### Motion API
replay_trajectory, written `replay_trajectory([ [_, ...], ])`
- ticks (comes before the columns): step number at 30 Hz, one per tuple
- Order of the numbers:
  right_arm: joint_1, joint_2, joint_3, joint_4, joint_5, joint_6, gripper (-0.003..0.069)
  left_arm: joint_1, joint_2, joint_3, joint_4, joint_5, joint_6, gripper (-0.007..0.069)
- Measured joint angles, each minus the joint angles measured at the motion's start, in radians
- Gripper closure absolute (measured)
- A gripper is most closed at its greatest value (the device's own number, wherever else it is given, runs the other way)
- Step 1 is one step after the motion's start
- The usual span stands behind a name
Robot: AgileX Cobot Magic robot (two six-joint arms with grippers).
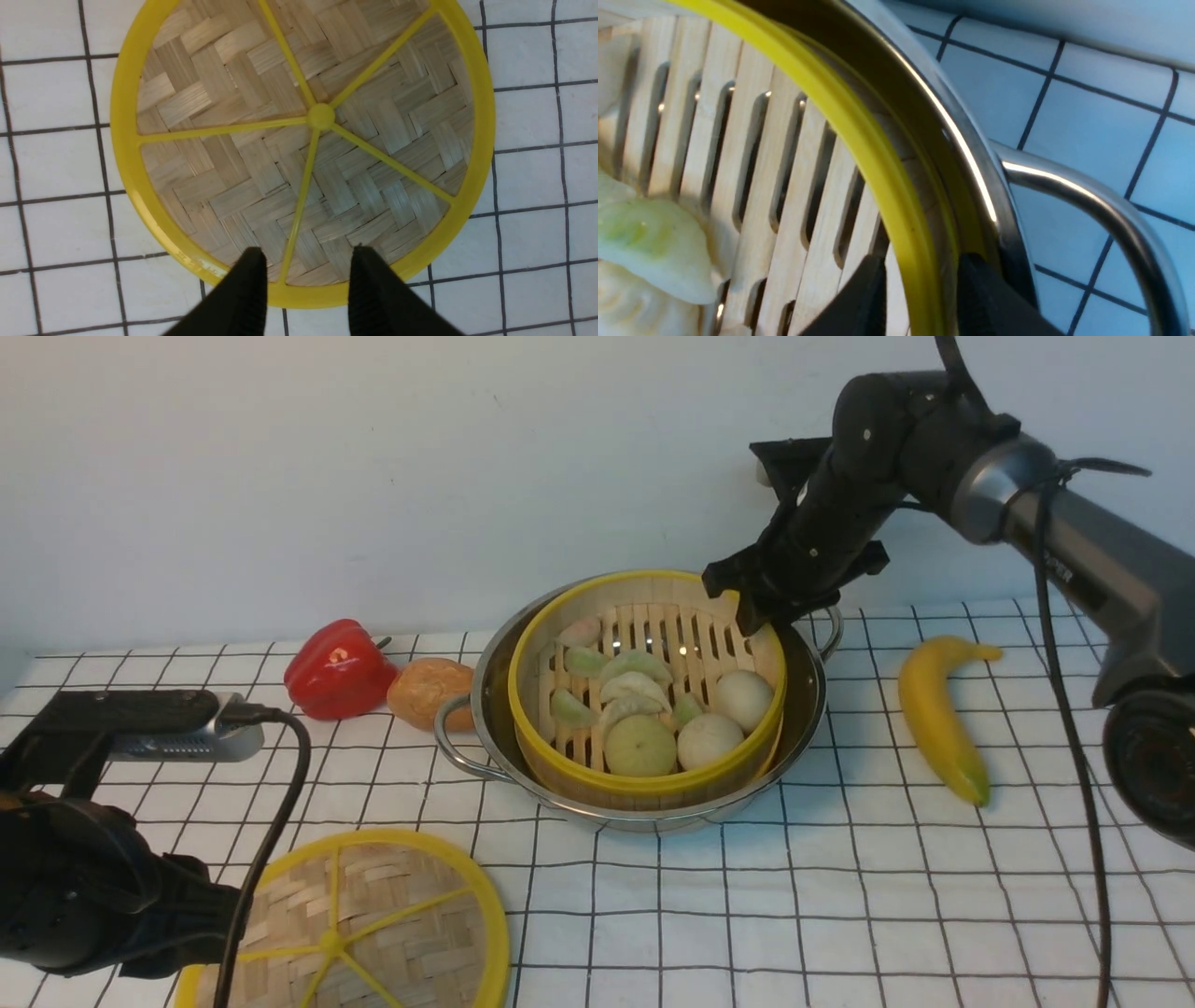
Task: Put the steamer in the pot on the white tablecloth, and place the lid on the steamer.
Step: 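Place the bamboo steamer basket of food into the steel pot with the right gripper, then grasp the bamboo steamer lid lying on the table by its centre knob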
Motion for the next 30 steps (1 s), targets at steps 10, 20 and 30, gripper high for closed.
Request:
replay_trajectory([
  [10, -0.009, -0.015, -0.002, 0.008, -0.002, -0.002, 0.0246, 0.0, 0.0, 0.0, 0.0, 0.0, 0.0, 0.0382],
  [20, -0.016, -0.156, -0.002, 0.02, -0.001, -0.002, 0.0209, 0.0, 0.0, 0.0, -0.014, -0.011, 0.0, 0.0382],
  [30, -0.177, -0.511, 0.005, 0.25, -0.005, -0.089, 0.0407, 0.0, 0.035, 0.0, -0.115, -0.106, 0.078, 0.0382],
])
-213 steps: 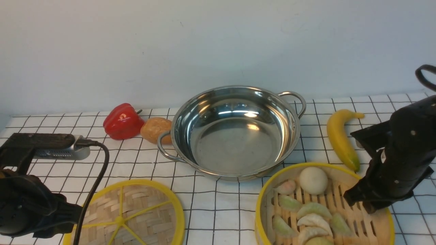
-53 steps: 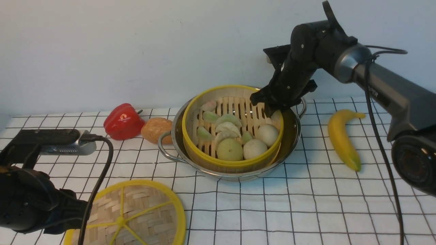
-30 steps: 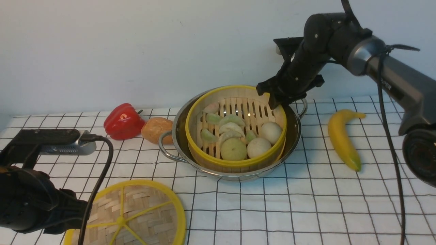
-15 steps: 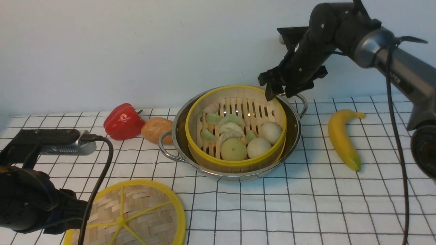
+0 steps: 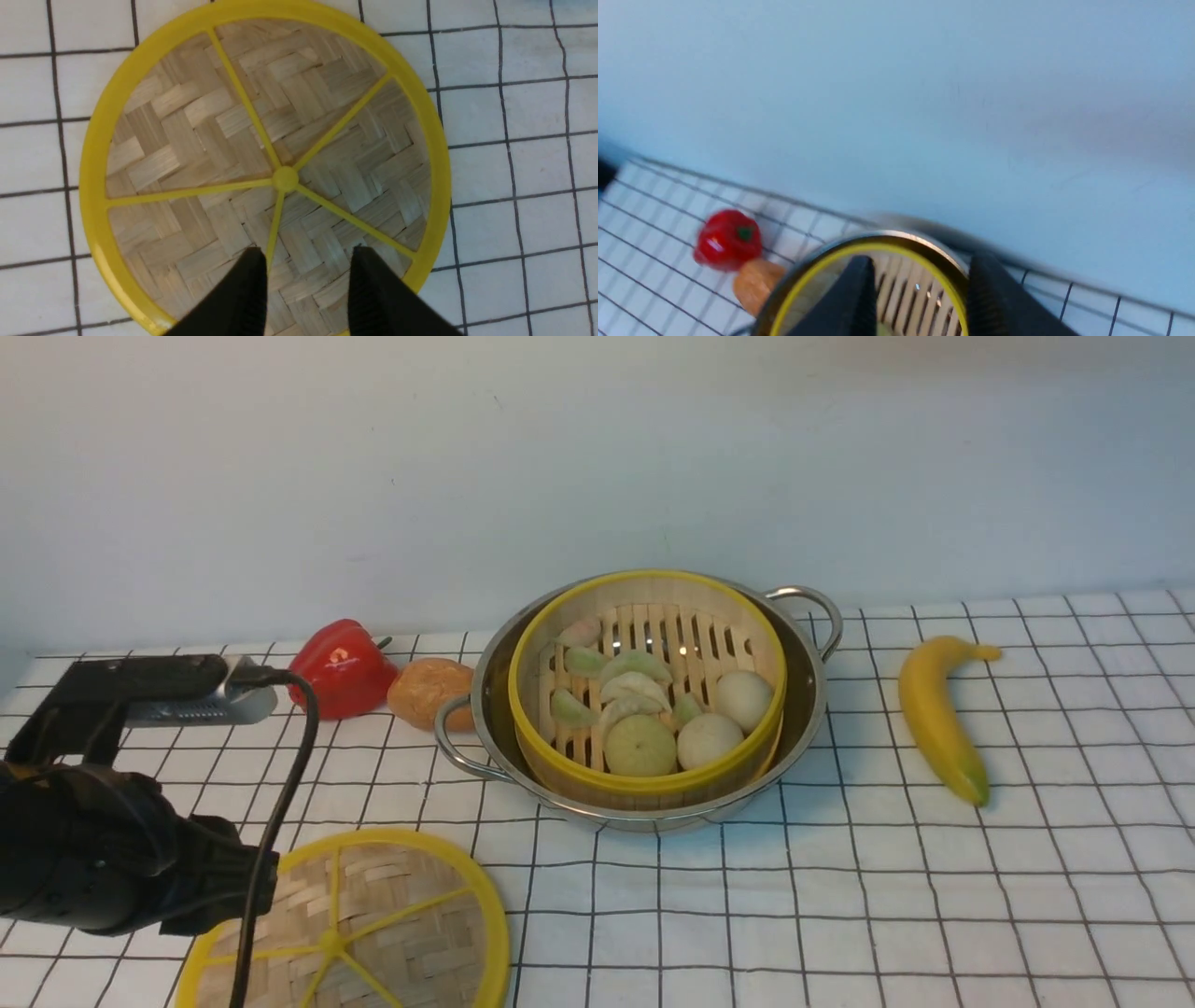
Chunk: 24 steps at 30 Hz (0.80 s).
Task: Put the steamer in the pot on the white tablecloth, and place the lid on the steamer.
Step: 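Grasp the bamboo steamer lid lying on the table by its centre knob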
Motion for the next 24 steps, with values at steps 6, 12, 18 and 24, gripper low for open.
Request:
replay_trajectory([
  [6, -0.153, -0.361, 0.164, 0.089, -0.014, -0.141, 0.0671, 0.0, 0.121, -0.001, -0.012, -0.045, 0.019, 0.0382],
  [12, -0.181, -0.676, 0.488, 0.047, -0.009, -0.28, 0.0672, 0.0, 0.229, -0.001, -0.017, -0.118, 0.026, 0.0382],
  [18, -0.181, -0.916, 0.729, 0.046, -0.001, -0.3, 0.0672, 0.0, 0.307, -0.001, -0.074, -0.14, 0.093, 0.0382],
  [24, -0.181, -1.122, 0.962, 0.049, 0.0, -0.302, 0.0669, 0.0, 0.335, -0.001, -0.159, -0.142, 0.19, 0.0382],
])
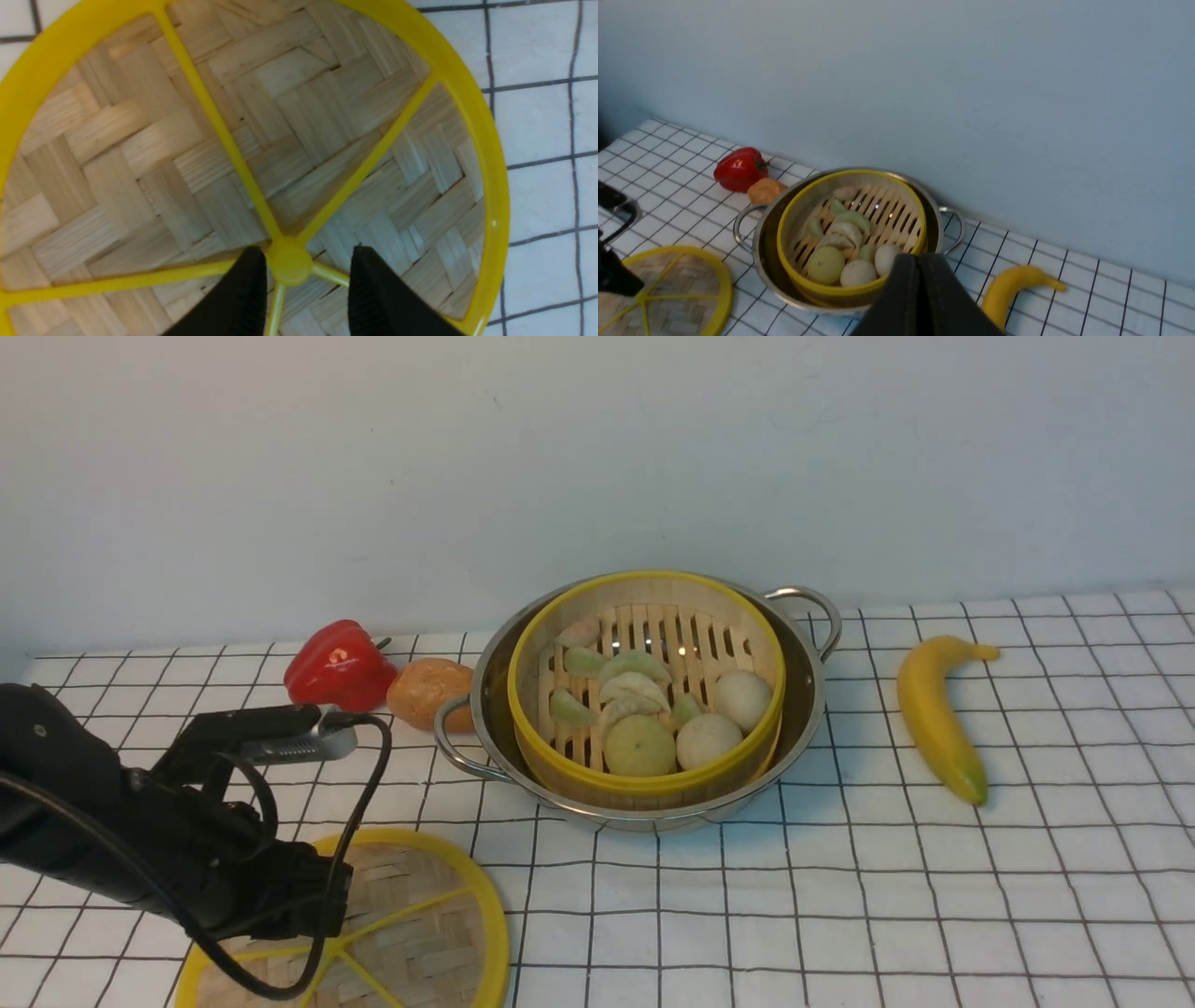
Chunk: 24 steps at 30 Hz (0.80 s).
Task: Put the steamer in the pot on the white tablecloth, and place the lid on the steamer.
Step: 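Grasp the bamboo steamer lid lying on the table by its centre knob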
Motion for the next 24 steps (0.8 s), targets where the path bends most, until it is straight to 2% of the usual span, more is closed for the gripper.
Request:
replay_trajectory([
  [9, 0.0, -0.099, 0.21, 0.008, 0.007, -0.003, 0.0665, 0.0, 0.01, 0.0, -0.016, -0.016, 0.048, 0.0382],
  [24, 0.0, -0.105, 0.22, 0.049, 0.007, -0.021, 0.0657, 0.0, 0.088, 0.0, -0.016, -0.05, 0.05, 0.0382],
])
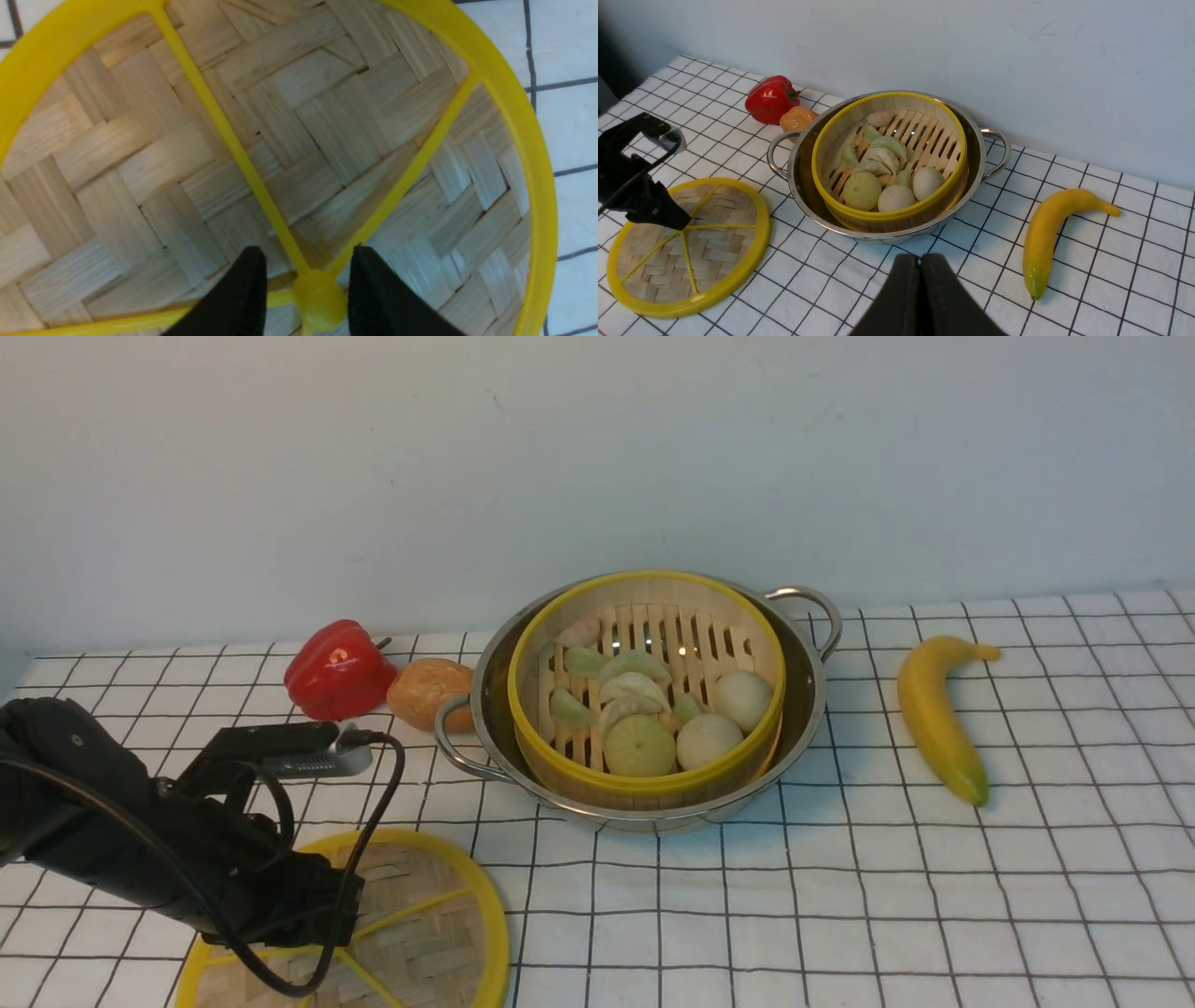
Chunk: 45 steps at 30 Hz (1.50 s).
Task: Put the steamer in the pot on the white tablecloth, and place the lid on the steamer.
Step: 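Grasp the bamboo steamer lid lying on the table by its centre knob, then place the yellow bamboo steamer lid onto the steamer in the pot with the left gripper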
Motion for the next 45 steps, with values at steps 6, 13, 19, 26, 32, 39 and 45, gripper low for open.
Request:
replay_trajectory([
  [6, 0.0, 0.0, 0.0, 0.002, 0.0, -0.001, 0.0655, 0.0, 0.003, 0.0, -0.001, 0.001, 0.0, 0.0393],
  [13, 0.0, 0.0, 0.0, 0.002, 0.0, -0.001, 0.065, 0.0, 0.003, 0.0, -0.008, 0.01, 0.001, 0.0497],
  [19, 0.0, 0.0, 0.0, 0.003, 0.0, -0.001, 0.0646, 0.0, 0.003, 0.0, -0.008, 0.01, 0.001, 0.0501],
  [26, 0.0, 0.0, 0.0, 0.003, 0.0, -0.004, 0.0638, 0.0, -0.01, -0.025, 0.041, 0.081, -0.003, 0.0501],
  [32, 0.0, 0.0, 0.0, 0.005, 0.0, -0.004, 0.0633, 0.0, -0.04, -0.129, 0.191, 0.25, -0.126, 0.0501],
  [39, 0.0, 0.0, 0.0, 0.005, 0.0, -0.004, 0.0629, 0.0, -0.095, -0.303, 0.406, 0.451, -0.299, 0.0501],
  [45, 0.0, 0.0, 0.0, 0.005, 0.0, -0.004, 0.0622, -0.053, -0.101, -0.466, 0.382, 0.461, -0.322, 0.0501],
])
